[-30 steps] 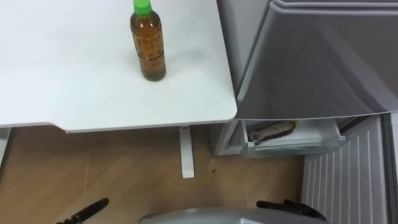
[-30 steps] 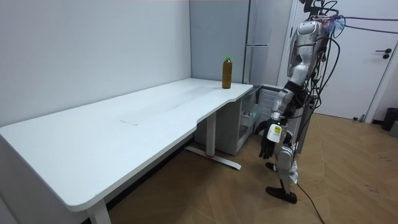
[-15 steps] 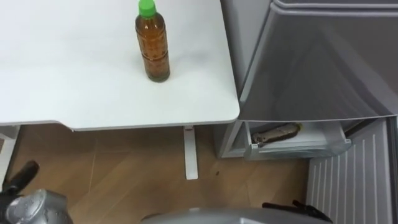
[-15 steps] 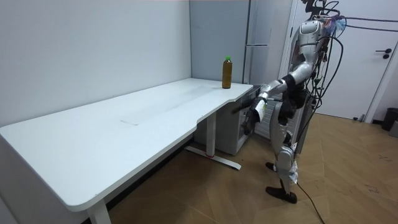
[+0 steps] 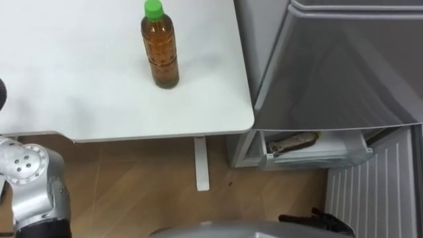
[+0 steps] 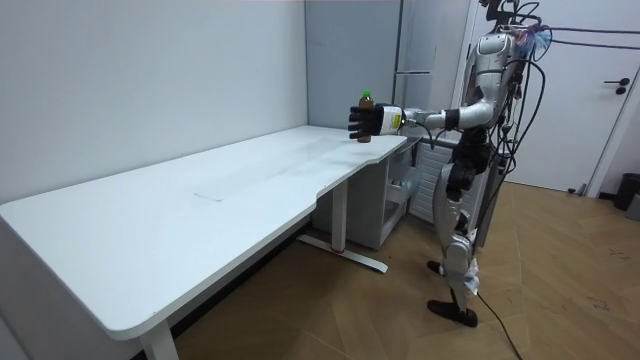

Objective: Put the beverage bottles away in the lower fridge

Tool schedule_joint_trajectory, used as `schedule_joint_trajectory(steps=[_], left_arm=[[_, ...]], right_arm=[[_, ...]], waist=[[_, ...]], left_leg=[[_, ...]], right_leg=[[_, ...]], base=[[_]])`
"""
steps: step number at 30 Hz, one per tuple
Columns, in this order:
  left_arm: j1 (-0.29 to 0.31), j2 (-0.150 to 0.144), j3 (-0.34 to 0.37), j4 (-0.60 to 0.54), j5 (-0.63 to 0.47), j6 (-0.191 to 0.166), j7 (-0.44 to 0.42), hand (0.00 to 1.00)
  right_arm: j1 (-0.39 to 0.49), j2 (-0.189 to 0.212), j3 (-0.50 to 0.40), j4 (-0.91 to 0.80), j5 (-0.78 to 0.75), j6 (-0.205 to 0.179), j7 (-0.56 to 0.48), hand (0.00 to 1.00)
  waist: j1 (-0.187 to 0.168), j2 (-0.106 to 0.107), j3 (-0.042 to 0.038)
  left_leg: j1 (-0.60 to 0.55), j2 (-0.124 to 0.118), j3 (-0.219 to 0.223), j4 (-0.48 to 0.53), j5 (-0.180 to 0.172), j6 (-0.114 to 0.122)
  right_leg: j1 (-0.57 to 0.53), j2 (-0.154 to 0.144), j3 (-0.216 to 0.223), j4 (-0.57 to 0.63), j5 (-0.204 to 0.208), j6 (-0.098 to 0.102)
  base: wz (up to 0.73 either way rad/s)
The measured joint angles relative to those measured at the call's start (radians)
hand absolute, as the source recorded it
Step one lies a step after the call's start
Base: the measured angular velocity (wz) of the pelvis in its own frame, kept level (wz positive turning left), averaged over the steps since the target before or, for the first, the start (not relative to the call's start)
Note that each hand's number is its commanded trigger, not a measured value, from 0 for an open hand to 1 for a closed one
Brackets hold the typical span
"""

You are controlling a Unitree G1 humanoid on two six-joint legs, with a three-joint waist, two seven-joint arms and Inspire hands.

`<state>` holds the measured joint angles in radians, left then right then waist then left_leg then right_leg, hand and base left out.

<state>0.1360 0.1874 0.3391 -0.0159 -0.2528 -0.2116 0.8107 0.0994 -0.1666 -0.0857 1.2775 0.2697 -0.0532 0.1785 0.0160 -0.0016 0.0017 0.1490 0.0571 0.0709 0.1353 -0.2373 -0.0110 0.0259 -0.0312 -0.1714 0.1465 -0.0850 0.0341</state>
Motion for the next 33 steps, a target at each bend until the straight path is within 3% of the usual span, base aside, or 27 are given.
schedule_joint_trajectory(steps=[4,8,11,18,26,33], left_arm=[[0.000,0.000,-0.060,-0.066,0.013,-0.001,-0.107,0.00],[0.000,0.000,-0.098,-0.066,0.008,-0.001,-0.208,0.00],[0.000,0.000,-0.116,-0.069,-0.004,0.002,-0.305,0.00],[0.000,0.001,-0.162,-0.114,-0.019,0.051,-0.512,0.00],[0.000,0.005,-0.187,-0.115,-0.019,0.092,-0.650,0.00],[0.000,0.005,-0.184,-0.115,-0.018,0.106,-0.740,0.00]], right_arm=[[-0.012,0.002,-0.008,0.024,0.000,-0.012,0.023,0.00],[-0.035,-0.003,-0.009,0.056,-0.002,-0.012,0.039,0.00],[-0.038,-0.004,-0.015,0.055,-0.005,-0.011,0.062,0.00],[-0.042,-0.007,-0.018,0.058,-0.014,-0.011,0.080,0.00],[-0.039,-0.012,-0.039,0.062,-0.018,-0.011,0.100,0.00],[-0.038,-0.021,-0.062,0.061,-0.045,-0.011,0.127,0.00]], waist=[[-0.018,0.002,0.0026],[-0.037,0.007,0.0088],[-0.045,0.005,0.0083],[-0.059,0.005,0.0074],[-0.066,0.014,0.0051],[-0.068,0.027,-0.0035]], left_leg=[[0.000,0.001,-0.016,-0.002,0.000,0.000],[-0.002,0.001,-0.016,-0.004,0.000,0.000],[-0.004,0.001,-0.015,-0.007,0.000,0.000],[-0.004,0.001,-0.013,-0.006,0.000,0.000],[-0.004,0.001,-0.004,-0.007,0.000,0.000],[-0.003,0.002,0.010,-0.006,0.000,0.000]], right_leg=[[0.010,0.001,-0.009,-0.013,-0.001,0.001],[0.009,0.002,-0.008,-0.015,-0.001,0.001],[0.007,0.002,-0.006,-0.015,-0.002,0.003],[0.005,0.003,0.005,-0.015,-0.003,0.004],[0.003,0.005,0.008,-0.013,-0.003,0.004],[-0.005,0.008,0.025,-0.008,-0.002,0.002]], base=[[0.11],[0.00],[0.00],[0.00],[-0.01],[-0.06]])
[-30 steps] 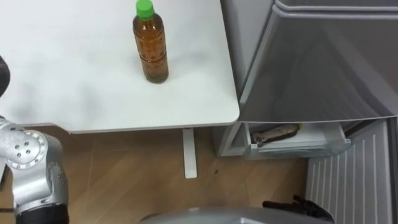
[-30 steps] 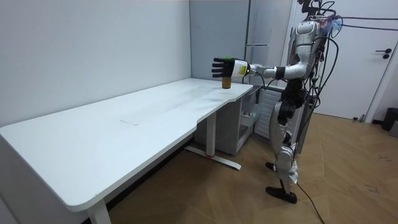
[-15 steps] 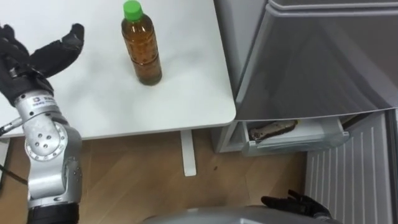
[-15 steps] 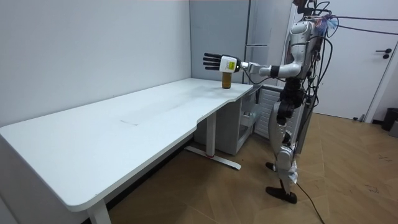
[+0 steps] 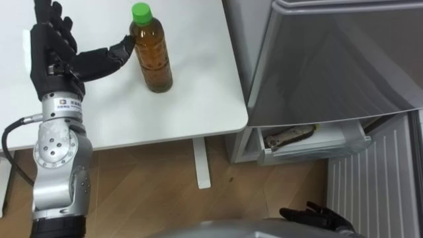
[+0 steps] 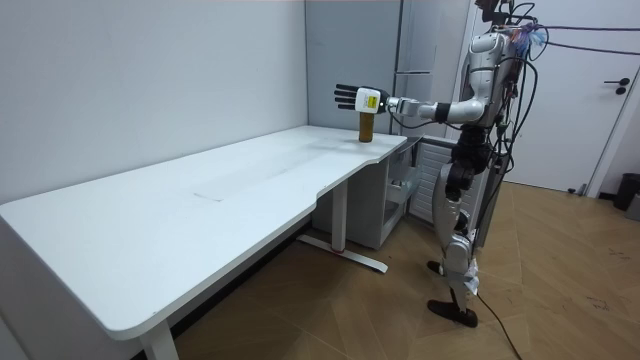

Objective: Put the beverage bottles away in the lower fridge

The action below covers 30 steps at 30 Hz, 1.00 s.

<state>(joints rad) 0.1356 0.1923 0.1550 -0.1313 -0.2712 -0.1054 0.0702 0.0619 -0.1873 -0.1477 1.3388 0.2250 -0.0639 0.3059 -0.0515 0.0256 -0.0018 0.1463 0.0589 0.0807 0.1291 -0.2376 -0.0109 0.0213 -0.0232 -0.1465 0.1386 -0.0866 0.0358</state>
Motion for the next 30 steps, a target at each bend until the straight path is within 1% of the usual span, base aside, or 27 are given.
schedule_joint_trajectory(steps=[1,6,9,11,13,15,16,20,30], left_arm=[[0.000,0.000,0.000,0.000,0.000,0.001,-0.008,0.00],[-0.006,0.000,0.000,0.000,-0.002,0.032,-0.061,0.00],[-0.018,0.000,0.003,0.000,-0.008,0.035,-0.084,0.00],[-0.025,0.001,0.004,0.000,-0.010,0.037,-0.101,0.00],[-0.031,0.004,0.004,-0.001,-0.014,0.043,-0.115,0.00],[-0.032,0.019,0.005,-0.013,-0.032,0.064,-0.140,0.00],[-0.032,0.026,0.005,-0.018,-0.032,0.065,-0.149,0.00],[-0.036,0.027,0.008,-0.034,-0.032,0.076,-0.171,0.00],[-0.039,0.027,0.008,-0.049,-0.032,0.096,-0.222,0.00]], right_arm=[[0.000,0.000,-0.004,0.000,0.000,0.000,0.003,0.00],[-0.002,0.001,-0.004,-0.001,0.000,0.007,0.005,0.00],[-0.002,0.000,-0.007,-0.007,0.000,0.021,0.005,0.00],[-0.001,0.001,-0.012,-0.010,0.000,0.023,0.006,0.00],[-0.001,0.001,-0.012,-0.012,0.000,0.024,0.009,0.00],[0.000,0.001,-0.014,-0.020,0.000,0.032,0.010,0.00],[0.001,0.001,-0.016,-0.020,0.000,0.033,0.011,0.00],[0.001,0.001,-0.027,-0.021,0.000,0.035,0.012,0.00],[0.003,0.000,-0.032,-0.021,0.000,0.036,0.013,0.00]], waist=[[-0.001,0.000,0.0000],[-0.004,-0.001,0.0011],[-0.004,-0.004,0.0039],[-0.004,-0.006,0.0054],[-0.004,-0.006,0.0061],[-0.005,-0.006,0.0063],[-0.005,-0.005,0.0067],[-0.006,0.000,0.0085],[-0.010,0.004,0.0060]], left_leg=[[0.000,0.000,0.000,0.000,0.000,0.000],[0.001,0.000,0.001,0.000,0.000,0.000],[0.000,0.000,0.004,-0.001,0.000,0.000],[0.000,0.001,0.005,-0.001,0.000,0.000],[0.000,0.001,0.006,-0.001,0.000,0.000],[0.000,0.002,0.006,-0.001,0.000,0.000],[0.000,0.002,0.006,-0.001,0.000,-0.001],[0.000,0.002,0.006,-0.001,-0.002,-0.001],[0.000,0.006,0.008,0.004,-0.003,-0.002]], right_leg=[[0.000,0.000,0.000,0.000,0.000,0.000],[-0.001,0.000,0.002,0.002,0.000,0.000],[-0.004,0.001,0.005,0.002,0.000,0.000],[-0.004,0.002,0.005,0.002,0.000,0.000],[-0.004,0.002,0.006,0.001,0.000,0.000],[-0.004,0.003,0.006,0.001,0.000,0.000],[-0.004,0.003,0.006,0.001,0.000,0.000],[-0.004,0.003,0.006,0.002,0.000,0.000],[-0.009,0.006,0.008,0.013,0.000,0.000]], base=[[0.00],[0.00],[0.00],[0.00],[0.00],[0.00],[0.00],[0.00],[0.00]])
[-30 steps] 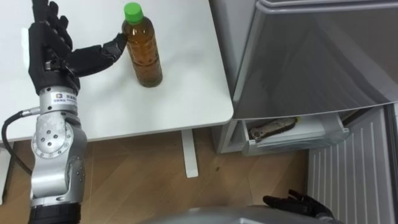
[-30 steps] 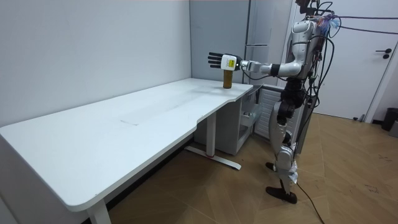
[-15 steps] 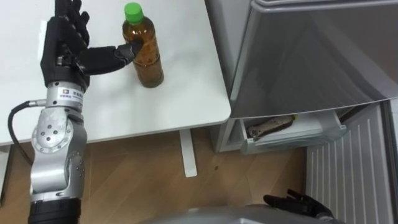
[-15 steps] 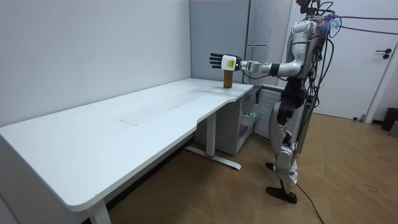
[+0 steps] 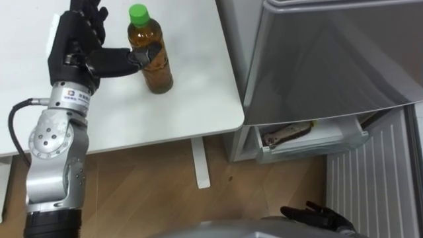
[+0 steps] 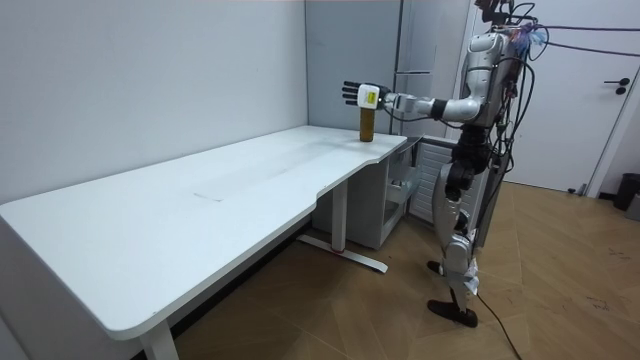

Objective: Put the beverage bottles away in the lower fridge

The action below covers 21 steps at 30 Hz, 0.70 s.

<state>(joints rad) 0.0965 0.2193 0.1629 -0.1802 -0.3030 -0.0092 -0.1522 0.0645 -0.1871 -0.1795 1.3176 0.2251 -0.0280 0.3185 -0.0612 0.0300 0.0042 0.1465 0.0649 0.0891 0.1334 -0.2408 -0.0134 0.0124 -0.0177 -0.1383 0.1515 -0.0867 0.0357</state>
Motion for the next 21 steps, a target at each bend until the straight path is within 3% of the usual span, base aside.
schedule_joint_trajectory(steps=[21], left_arm=[[0.000,0.000,0.000,-0.010,0.000,0.014,-0.090,0.00]], right_arm=[[-0.004,-0.001,0.000,0.003,0.000,0.007,0.001,0.00]], waist=[[0.001,-0.001,0.0003]], left_leg=[[0.005,0.000,0.007,0.000,0.000,0.000]], right_leg=[[0.002,0.001,0.010,0.000,0.000,0.000]], base=[[0.00]])
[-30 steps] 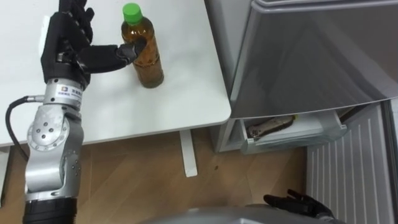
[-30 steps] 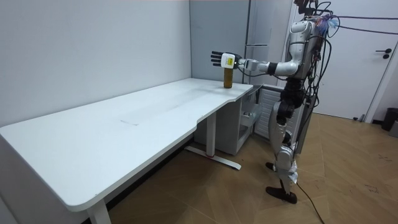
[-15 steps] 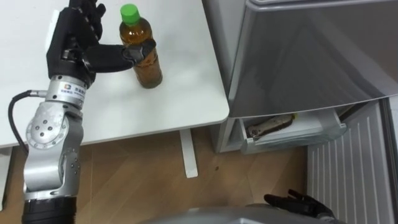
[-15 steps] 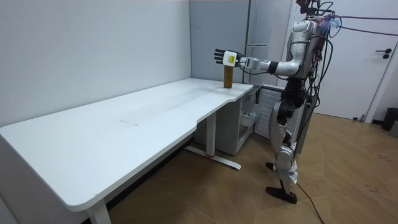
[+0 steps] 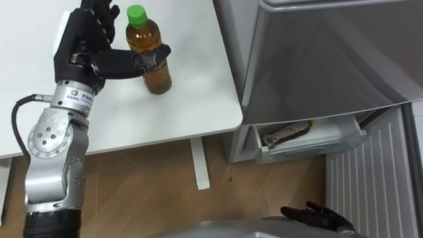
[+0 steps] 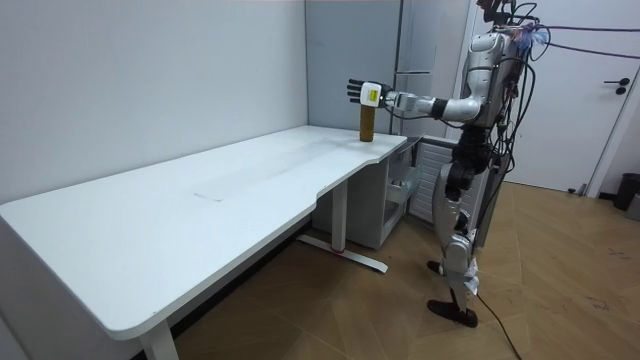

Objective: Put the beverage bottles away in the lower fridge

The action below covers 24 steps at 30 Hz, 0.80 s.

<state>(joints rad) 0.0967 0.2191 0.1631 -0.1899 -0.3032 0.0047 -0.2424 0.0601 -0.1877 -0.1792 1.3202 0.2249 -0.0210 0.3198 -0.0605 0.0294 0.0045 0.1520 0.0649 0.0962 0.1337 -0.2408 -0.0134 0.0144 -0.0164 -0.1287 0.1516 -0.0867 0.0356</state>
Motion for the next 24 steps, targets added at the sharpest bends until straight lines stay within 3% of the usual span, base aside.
schedule_joint_trajectory(steps=[13,21,22,23,24], left_arm=[[0.000,0.000,-0.001,0.000,0.000,0.022,-0.080,0.00],[0.001,0.000,-0.014,0.000,0.001,0.064,-0.110,0.00],[0.001,0.000,-0.014,0.000,0.001,0.067,-0.114,0.09],[0.001,0.000,-0.014,0.000,0.001,0.070,-0.115,0.51],[0.001,0.000,-0.015,0.000,0.001,0.076,-0.116,0.66]], right_arm=[[-0.005,0.000,0.001,0.000,-0.005,0.001,-0.001,0.00],[-0.007,0.000,0.001,-0.005,-0.005,0.022,-0.001,0.00],[-0.007,0.000,0.001,-0.005,-0.005,0.023,-0.001,0.00],[-0.007,0.000,0.001,-0.005,-0.005,0.023,-0.001,0.00],[-0.007,0.000,0.001,-0.006,-0.005,0.023,-0.001,0.00]], waist=[[-0.010,-0.008,0.0040],[-0.017,-0.010,0.0018],[-0.017,-0.010,0.0014],[-0.017,-0.010,0.0010],[-0.017,-0.010,0.0000]], left_leg=[[-0.003,0.000,-0.001,0.000,0.000,0.000],[-0.002,0.000,0.001,0.001,0.000,0.000],[-0.002,0.000,0.002,0.001,0.000,0.000],[-0.002,0.000,0.002,0.001,0.000,0.000],[-0.002,0.000,0.002,0.001,0.000,0.000]], right_leg=[[-0.001,0.001,0.012,-0.001,-0.004,-0.003],[-0.002,0.001,0.015,-0.001,-0.006,-0.003],[-0.002,0.001,0.015,-0.001,-0.006,-0.003],[-0.002,0.001,0.015,-0.001,-0.006,-0.003],[-0.001,0.001,0.015,-0.001,-0.006,-0.003]], base=[[0.00],[0.00],[0.00],[0.00],[0.00]])
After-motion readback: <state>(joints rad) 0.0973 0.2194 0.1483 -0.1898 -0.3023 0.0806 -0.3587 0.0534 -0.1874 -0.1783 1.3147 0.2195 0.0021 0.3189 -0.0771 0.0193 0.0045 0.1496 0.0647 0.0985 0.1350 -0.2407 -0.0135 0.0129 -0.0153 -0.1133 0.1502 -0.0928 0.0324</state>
